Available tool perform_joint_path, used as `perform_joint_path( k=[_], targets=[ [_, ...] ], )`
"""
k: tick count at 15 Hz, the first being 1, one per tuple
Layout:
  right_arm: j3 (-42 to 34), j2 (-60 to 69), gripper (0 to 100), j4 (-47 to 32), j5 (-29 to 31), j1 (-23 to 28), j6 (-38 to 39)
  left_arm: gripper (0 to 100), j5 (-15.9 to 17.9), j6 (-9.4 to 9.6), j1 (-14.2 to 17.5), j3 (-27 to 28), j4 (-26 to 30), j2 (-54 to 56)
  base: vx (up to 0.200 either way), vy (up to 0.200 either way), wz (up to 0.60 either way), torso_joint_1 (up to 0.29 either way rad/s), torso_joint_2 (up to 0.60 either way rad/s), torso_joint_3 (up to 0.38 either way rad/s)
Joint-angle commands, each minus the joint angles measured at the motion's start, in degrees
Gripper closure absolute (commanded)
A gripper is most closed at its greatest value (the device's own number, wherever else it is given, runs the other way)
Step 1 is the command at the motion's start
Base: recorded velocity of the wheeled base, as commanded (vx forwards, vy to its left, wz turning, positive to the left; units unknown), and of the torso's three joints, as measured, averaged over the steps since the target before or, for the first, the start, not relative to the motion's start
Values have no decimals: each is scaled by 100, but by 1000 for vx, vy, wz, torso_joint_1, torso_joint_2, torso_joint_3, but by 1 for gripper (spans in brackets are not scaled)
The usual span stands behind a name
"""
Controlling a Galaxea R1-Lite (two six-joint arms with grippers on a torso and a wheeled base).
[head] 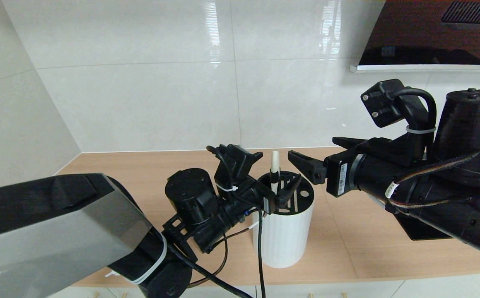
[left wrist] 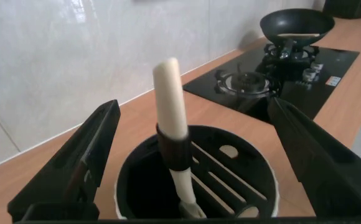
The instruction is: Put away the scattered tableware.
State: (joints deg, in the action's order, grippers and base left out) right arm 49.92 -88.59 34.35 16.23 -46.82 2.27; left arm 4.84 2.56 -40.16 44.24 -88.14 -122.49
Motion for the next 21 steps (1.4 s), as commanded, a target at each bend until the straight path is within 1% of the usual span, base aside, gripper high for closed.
perform_joint_path(
  k=[1, 3, 4, 7, 8, 9, 11, 12, 13, 14, 15, 16, 17, 18, 19, 20, 21],
  targets=[
    [0, -9, 0, 1, -5, -2, 2, 0, -9, -1, -1, 15, -10, 32, 0, 0, 0, 0, 0, 0],
    [0, -9, 0, 10, 3, -2, 2, 0, -18, -1, -1, 23, -37, 76, 0, 0, 0, 0, 0, 0],
    [0, 0, 0, 10, 3, -2, 2, 0, -97, -1, -1, 32, -151, 199, 0, 0, 0, 0, 0, 0],
    [-26, 96, 0, 10, 12, 59, 2, 0, -343, -1, 52, 23, -186, 1157, 0, 0, 0, 0, 0, 0],
    [-26, 96, 0, 10, 12, 59, 2, 0, -343, -1, 52, 23, -186, 1157, 0, 0, 0, 0, 0, 0],
    [-61, 316, 0, 10, 39, 209, 2, 0, -378, -19, 201, -12, -177, 2098, 0, 0, 0, 0, 0, 0],
    [-281, 720, 0, 10, 30, 428, 2, 0, -378, -71, 368, -73, 95, 2836, 0, 0, 0, 0, 0, 0],
    [-422, 1019, 0, -8, 39, 657, 2, 0, -361, -230, 553, -214, 385, 3363, 0, 0, 0, 0, 0, 0],
    [-598, 1265, 0, 1, 39, 894, 11, 0, -352, -300, 711, -434, 719, 3829, 0, 0, 0, 0, 0, 0],
    [-808, 1555, 0, 1, 30, 1096, 37, 0, -352, -309, 869, -741, 1062, 4313, 0, 0, 0, 0, 0, 0],
    [-932, 1696, 0, 10, 30, 1193, 55, 0, -352, -309, 948, -891, 1238, 4550, 0, 0, 0, 0, 0, 0],
    [-1151, 2074, 0, 1, 3, 1448, 55, 0, -352, -344, 1080, -1198, 1624, 5077, 0, 0, 0, 0, 0, 0],
    [-1397, 2733, 0, -34, -102, 2037, 55, 0, -343, -520, 1177, -1524, 2574, 6097, 0, 0, 0, 0, 0, 0],
    [-1529, 3102, 0, -43, -251, 2318, 55, 0, -352, -704, 1177, -1568, 3242, 6668, 0, 0, 0, 0, 0, 0],
    [-1670, 3577, 0, -60, -418, 2652, 55, 0, -352, -810, 1186, -1576, 4129, 7389, 0, 0, 0, 0, 0, 0],
    [-1793, 4104, 0, -236, -462, 2933, 28, 0, -352, -836, 1414, -1638, 5043, 8127, 0, 0, 0, 0, 0, 0],
    [-1793, 4508, 0, -509, -462, 3083, 11, 0, -317, -871, 1722, -1726, 5667, 8663, 0, 0, 0, 0, 0, 0]
  ],
)
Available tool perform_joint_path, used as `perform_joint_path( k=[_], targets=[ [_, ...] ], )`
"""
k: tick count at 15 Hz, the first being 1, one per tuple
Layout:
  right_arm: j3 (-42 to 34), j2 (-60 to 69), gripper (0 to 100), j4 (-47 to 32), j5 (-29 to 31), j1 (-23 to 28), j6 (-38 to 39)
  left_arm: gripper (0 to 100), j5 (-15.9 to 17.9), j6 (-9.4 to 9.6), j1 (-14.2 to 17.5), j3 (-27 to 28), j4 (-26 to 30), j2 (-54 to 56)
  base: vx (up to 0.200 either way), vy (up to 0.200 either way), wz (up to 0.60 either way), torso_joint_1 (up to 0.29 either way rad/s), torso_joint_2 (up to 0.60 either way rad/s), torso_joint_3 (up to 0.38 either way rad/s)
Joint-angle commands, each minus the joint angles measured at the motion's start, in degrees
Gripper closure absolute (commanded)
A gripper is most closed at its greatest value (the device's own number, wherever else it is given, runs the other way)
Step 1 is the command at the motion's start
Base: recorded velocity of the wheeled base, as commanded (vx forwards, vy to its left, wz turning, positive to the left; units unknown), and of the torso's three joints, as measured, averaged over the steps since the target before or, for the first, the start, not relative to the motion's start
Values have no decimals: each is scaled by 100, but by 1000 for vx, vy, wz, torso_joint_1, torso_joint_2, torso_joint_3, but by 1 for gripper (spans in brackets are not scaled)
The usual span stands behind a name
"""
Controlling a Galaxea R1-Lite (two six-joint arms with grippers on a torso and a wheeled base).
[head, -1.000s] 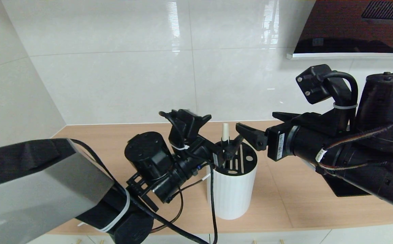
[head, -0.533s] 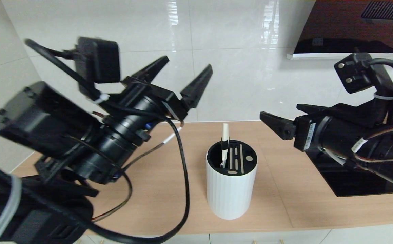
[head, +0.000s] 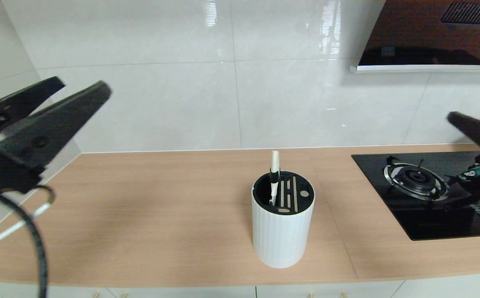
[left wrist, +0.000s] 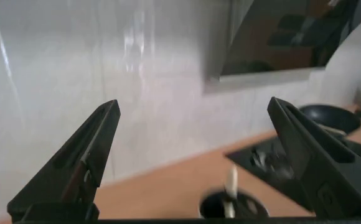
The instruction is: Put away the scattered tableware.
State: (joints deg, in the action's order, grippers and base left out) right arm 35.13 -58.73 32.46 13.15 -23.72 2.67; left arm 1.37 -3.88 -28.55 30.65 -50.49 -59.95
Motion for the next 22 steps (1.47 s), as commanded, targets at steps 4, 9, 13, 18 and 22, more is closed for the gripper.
perform_joint_path(
  k=[4, 9, 13, 18, 22],
  targets=[
    [380, 3606, 0, -3282, -102, 878, -126, 0, 382, -772, 1317, -314, 3634, 4167, 0, 0, 0, 0, 0, 0],
    [415, 5030, 0, -4767, -173, 1819, -135, 0, 391, -799, 1967, -771, 3836, 5108, 0, 0, 0, 0, 0, 0],
    [-437, 5865, 0, -4758, -428, 2390, -320, 0, 118, -939, 2609, -1395, 3626, 5565, 0, 0, 0, 0, 0, 0],
    [-1879, 5856, 0, -3835, 399, 2390, -91, 0, -145, -430, 2864, -2740, 3344, 5995, 0, 0, 0, 0, 0, 0],
    [-3505, 5856, 0, -2262, 355, 2390, -364, 0, -154, -245, 2864, -3056, 3968, 5995, 0, 0, 0, 0, 0, 0]
  ],
)
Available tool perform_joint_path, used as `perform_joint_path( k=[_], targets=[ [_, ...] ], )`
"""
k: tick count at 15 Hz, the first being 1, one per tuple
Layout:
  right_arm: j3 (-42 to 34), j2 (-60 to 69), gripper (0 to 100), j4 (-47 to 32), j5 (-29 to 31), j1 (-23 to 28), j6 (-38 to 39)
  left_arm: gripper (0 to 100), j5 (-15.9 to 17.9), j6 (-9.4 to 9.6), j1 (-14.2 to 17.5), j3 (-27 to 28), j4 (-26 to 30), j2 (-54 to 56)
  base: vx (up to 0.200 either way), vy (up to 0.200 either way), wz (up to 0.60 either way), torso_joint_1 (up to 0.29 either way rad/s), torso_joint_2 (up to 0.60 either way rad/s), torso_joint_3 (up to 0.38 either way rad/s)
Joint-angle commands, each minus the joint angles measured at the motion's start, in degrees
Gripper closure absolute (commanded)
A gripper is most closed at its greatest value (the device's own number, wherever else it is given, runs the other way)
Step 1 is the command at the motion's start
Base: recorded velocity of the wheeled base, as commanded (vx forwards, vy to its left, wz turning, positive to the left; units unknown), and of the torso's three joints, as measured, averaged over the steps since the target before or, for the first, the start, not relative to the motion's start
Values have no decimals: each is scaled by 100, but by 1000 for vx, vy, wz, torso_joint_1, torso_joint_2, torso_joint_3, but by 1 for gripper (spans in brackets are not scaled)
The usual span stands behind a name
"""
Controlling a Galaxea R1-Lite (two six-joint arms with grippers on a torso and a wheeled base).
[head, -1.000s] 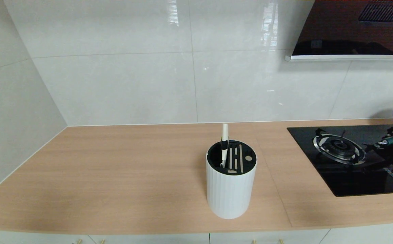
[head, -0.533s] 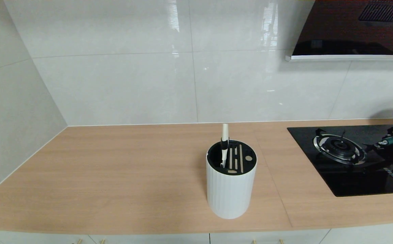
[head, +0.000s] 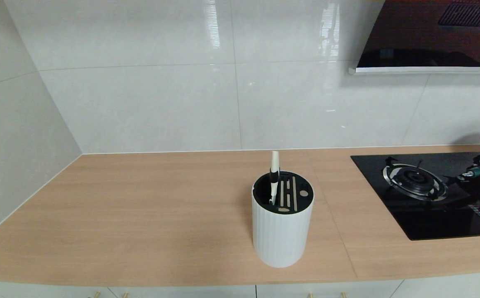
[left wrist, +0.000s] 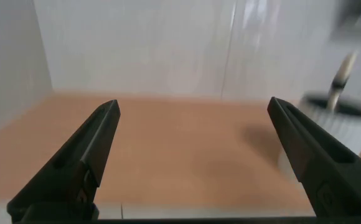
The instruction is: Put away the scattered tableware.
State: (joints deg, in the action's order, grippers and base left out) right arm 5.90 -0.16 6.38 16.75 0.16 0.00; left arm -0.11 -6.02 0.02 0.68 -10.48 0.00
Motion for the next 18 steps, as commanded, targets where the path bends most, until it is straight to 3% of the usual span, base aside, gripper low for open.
perform_joint_path(
  k=[1, 3, 5, 9, 12, 18],
  targets=[
    [-590, 7, 0, 215, -146, 2, -246, 0, -42, 242, 6, -59, 565, 0, 0, 0, 0, 0, 0, 0],
    [-590, -2, 0, -198, -401, 2, -237, 0, -244, 523, 6, -68, 934, 0, 0, 0, 0, 0, 0, 0],
    [-590, -2, 0, -356, -427, 2, -211, 0, -244, 637, 6, -68, 1040, 0, 0, 0, 0, 0, 0, 0],
    [-590, -2, 0, -356, -620, -7, -237, 0, -235, 558, 6, -68, 1040, 0, 0, 0, 0, 0, 0, 0],
    [-581, -2, 0, -708, -1886, -25, -167, 0, -235, 567, 6, -68, 1040, 0, 0, 0, 0, 0, 0, 0],
    [-590, -2, 0, -611, -1868, -25, -123, 0, -235, 567, 6, -68, 1040, 0, 0, 0, 0, 0, 0, 0]
  ],
)
